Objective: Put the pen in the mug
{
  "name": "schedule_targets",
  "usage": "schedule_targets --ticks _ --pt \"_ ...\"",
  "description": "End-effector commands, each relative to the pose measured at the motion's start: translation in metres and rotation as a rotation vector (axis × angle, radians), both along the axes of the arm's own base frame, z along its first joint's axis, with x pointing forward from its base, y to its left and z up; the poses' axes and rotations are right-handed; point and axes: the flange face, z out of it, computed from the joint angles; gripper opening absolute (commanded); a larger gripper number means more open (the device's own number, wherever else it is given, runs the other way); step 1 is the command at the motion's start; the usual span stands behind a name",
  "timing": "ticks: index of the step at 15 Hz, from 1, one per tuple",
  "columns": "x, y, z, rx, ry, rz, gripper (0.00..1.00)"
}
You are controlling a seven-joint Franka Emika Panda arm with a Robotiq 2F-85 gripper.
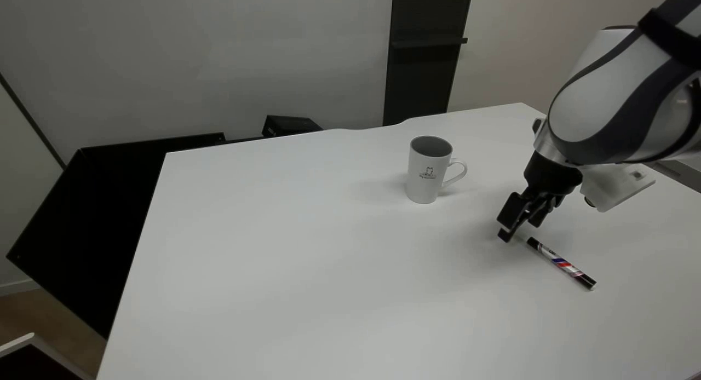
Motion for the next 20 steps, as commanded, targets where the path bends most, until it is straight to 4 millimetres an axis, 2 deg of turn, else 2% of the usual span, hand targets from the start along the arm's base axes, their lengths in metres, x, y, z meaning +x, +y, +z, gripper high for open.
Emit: schedule_targets --ticks 1,7,8,10,20 --pt "0.002 -0.002 -0.006 0.002 -0.008 0.006 1.00" --pt "0.001 -0.003 -0.011 -0.009 -0.001 0.012 1.00" --pt "0.001 -0.003 -0.011 -0.012 0.001 0.016 0.75" --pt "0.001 -0.004 -0.011 -0.019 0.000 0.023 0.68" --pt "0.004 -0.015 -0.010 -0.035 0.008 0.004 0.07"
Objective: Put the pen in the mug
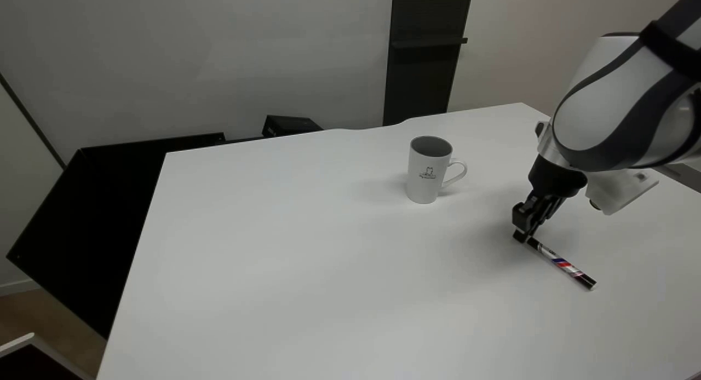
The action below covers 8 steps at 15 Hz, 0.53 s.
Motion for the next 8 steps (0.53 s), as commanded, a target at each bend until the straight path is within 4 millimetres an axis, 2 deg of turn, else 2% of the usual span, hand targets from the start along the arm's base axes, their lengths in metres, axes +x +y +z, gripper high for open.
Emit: schedule_targets --ticks 1,2,4,8 --pt "0.006 -0.005 -0.003 -0.006 0.009 -0.022 0.03" --pt "0.007 -0.008 -0.002 -0.007 0.021 -0.032 0.07" --pt "0.011 -0.014 0.003 -0.001 0.045 -0.051 0.07" --pt "0.030 -0.033 0.030 -0.048 0.076 -0.137 0.07"
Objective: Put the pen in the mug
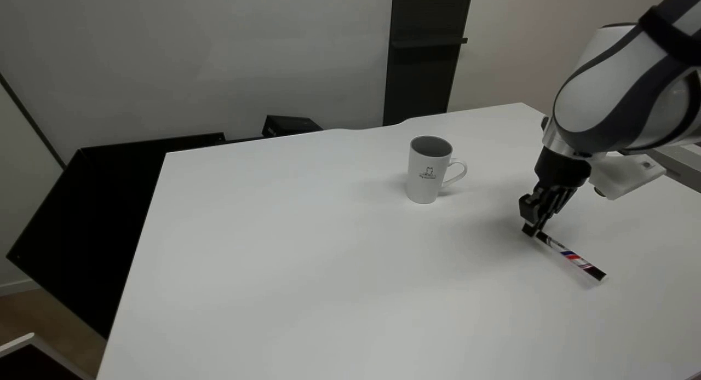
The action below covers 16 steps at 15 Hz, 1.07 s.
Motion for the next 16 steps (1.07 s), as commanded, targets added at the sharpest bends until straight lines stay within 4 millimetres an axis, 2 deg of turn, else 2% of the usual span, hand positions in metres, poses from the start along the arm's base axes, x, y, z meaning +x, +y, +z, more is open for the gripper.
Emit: schedule_targets --ticks 1,5,7,12,14,16 --pt "0.025 -0.018 0.031 -0.054 0.016 -0.114 0.07" --pt "0.048 -0.045 0.075 -0.103 0.000 -0.324 0.07" --pt "0.058 -0.068 0.100 -0.134 -0.089 -0.396 0.07" --pt "0.061 -0.132 0.164 -0.177 -0.298 -0.558 0.07" --pt "0.063 -0.144 0.185 -0.174 -0.386 -0.622 0.07" --pt "0.066 -0.145 0.201 -0.170 -0.480 -0.677 0.07"
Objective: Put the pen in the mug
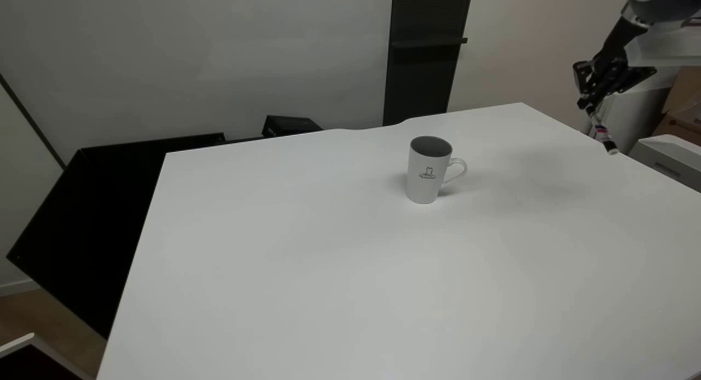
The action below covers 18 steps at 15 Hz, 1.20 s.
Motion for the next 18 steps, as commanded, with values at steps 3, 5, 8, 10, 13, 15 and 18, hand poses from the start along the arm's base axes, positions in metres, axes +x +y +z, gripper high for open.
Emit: schedule_targets --ticks 3,5,8,10,13,15,18 --pt "0.016 0.011 0.037 -0.018 -0.265 -0.153 0.07" --pt "0.028 0.025 0.042 -0.022 -0.370 -0.189 0.07" --pt "0.043 0.057 0.049 -0.037 -0.537 -0.209 0.07" --pt "0.052 0.087 0.054 -0.058 -0.658 -0.201 0.07" --pt "0.060 0.140 0.060 -0.084 -0.812 -0.189 0.07" --pt "0.070 0.181 0.069 -0.070 -0.818 -0.186 0.07" --pt "0.060 0.229 0.058 -0.046 -0.790 -0.160 0.07"
